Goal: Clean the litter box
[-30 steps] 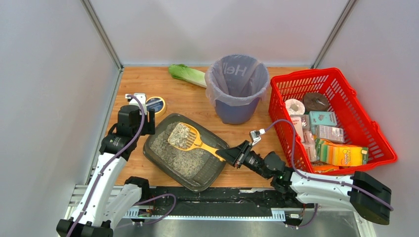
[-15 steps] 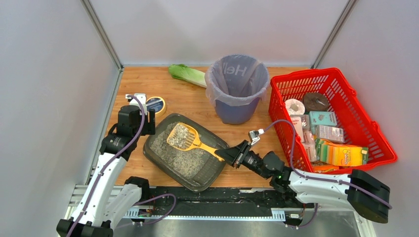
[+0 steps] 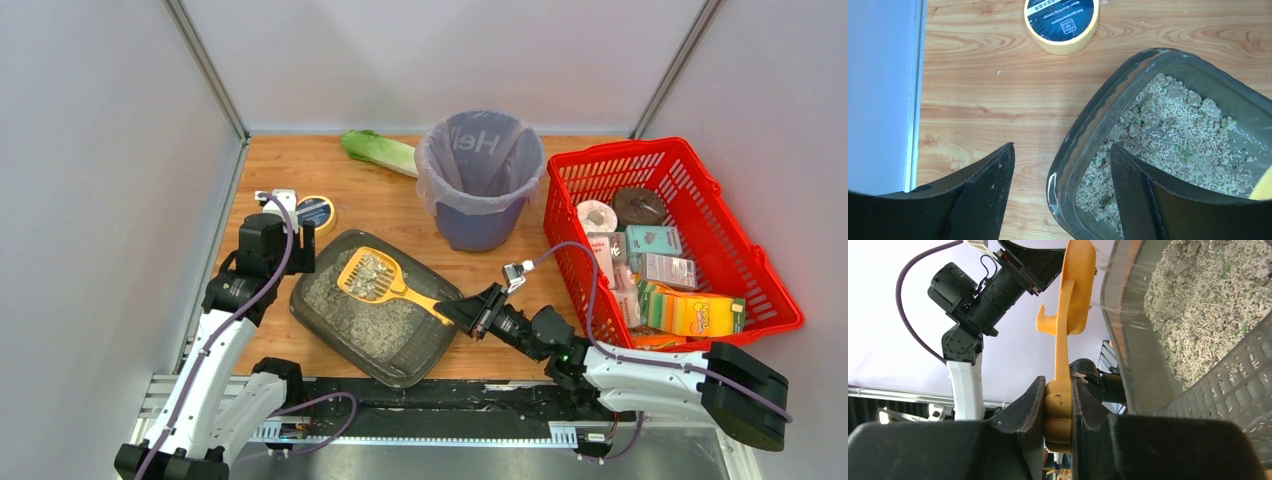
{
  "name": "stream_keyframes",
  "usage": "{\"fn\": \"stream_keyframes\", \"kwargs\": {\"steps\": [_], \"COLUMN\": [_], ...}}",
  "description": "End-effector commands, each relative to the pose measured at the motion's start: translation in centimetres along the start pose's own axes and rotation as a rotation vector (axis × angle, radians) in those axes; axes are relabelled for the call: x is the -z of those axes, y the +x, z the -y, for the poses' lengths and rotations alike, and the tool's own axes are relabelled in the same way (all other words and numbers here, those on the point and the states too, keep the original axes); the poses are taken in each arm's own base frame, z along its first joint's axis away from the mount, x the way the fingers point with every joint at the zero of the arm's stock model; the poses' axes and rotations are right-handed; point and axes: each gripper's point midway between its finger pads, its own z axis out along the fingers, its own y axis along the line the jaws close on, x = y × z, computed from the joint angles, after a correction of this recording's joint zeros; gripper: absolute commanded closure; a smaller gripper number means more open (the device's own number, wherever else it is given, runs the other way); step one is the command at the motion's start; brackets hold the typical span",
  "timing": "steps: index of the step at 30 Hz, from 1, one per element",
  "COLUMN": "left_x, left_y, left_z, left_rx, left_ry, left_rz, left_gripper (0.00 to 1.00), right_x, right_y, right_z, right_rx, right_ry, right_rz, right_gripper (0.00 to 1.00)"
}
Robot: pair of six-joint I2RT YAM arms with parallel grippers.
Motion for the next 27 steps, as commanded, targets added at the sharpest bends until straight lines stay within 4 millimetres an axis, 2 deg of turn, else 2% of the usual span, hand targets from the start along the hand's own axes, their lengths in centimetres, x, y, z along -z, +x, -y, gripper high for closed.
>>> {"fn": "stream_keyframes", "kwargs": {"steps": [1, 3, 4, 7, 8, 10, 11, 12, 13, 14, 15, 16, 17, 18, 20, 21, 22, 25, 26, 27], "left_x": [0.1, 0.0, 0.0, 0.1, 0.1, 0.0, 0.0, 0.0, 0.0, 0.0, 0.0, 0.0, 0.0, 0.0, -0.1, 0.0, 0.0, 0.0, 0.0, 0.0], "left_y": [-0.9, -0.9, -0.9, -1.0, -0.9, -0.8, -0.9, -1.0, -1.0, -1.0, -0.9, -0.7, -0.8, -0.9, -1.0, -0.9, -0.8, -0.9, -1.0, -1.0], "left_z": [0.2, 0.2, 0.2, 0.2, 0.2, 0.2, 0.2, 0.2, 0.2, 0.2, 0.2, 0.2, 0.2, 0.2, 0.2, 0.2, 0.2, 0.2, 0.2, 0.2], "left_rx": [0.01, 0.009, 0.009, 0.009, 0.009, 0.009, 0.008, 0.009, 0.006, 0.005, 0.006, 0.007, 0.008, 0.006, 0.007, 0.005, 0.005, 0.008, 0.006, 0.004], "left_ry": [0.011, 0.008, 0.006, 0.008, 0.008, 0.008, 0.006, 0.006, 0.008, 0.008, 0.006, 0.006, 0.006, 0.006, 0.009, 0.009, 0.007, 0.006, 0.008, 0.009], "left_rz": [0.038, 0.038, 0.039, 0.038, 0.038, 0.038, 0.039, 0.039, 0.038, 0.035, 0.034, 0.032, 0.035, 0.039, 0.036, 0.03, 0.03, 0.039, 0.041, 0.039], "left_gripper": [0.22, 0.22, 0.22, 0.22, 0.22, 0.22, 0.22, 0.22, 0.22, 0.22, 0.22, 0.22, 0.22, 0.22, 0.22, 0.22, 0.22, 0.22, 0.22, 0.22], "right_x": [0.5, -0.4, -0.8, 0.2, 0.2, -0.6, -1.1, -1.0, -0.9, 0.0, 0.0, -0.1, -0.8, -1.3, -0.9, -0.1, -0.1, -1.5, -1.4, -0.9], "right_y": [-2.5, -1.1, -0.5, -2.6, -2.4, -0.3, -0.1, -0.4, -2.0, -2.5, -2.3, -0.9, 0.0, 0.2, -1.6, -2.1, -1.8, 0.0, -0.5, -1.4], "right_z": [-1.8, -2.7, -3.9, -1.5, -2.6, -3.5, -3.5, -2.8, -1.6, -0.8, -1.7, -2.8, -2.7, -3.6, -2.3, -0.6, -1.8, -3.6, -2.1, -1.6], "right_rx": [-0.075, -0.023, 0.0, -0.055, -0.034, 0.02, 0.042, 0.029, -0.013, -0.054, -0.037, -0.013, 0.009, 0.019, -0.053, -0.079, -0.058, -0.01, -0.029, -0.076], "right_ry": [-0.097, -0.099, -0.117, -0.064, -0.103, -0.107, -0.08, -0.055, -0.014, -0.029, -0.075, -0.113, -0.092, -0.101, -0.066, -0.048, -0.097, -0.11, -0.057, -0.045], "right_rz": [0.122, 0.044, 0.01, 0.128, 0.116, 0.001, -0.013, 0.004, 0.088, 0.119, 0.114, 0.034, -0.015, -0.034, 0.061, 0.097, 0.08, -0.024, 0.005, 0.054], "right_gripper": [1.0, 1.0, 1.0, 1.0, 1.0, 1.0, 1.0, 1.0, 1.0, 1.0, 1.0, 1.0, 1.0, 1.0, 1.0, 1.0, 1.0, 1.0, 1.0, 1.0]}}
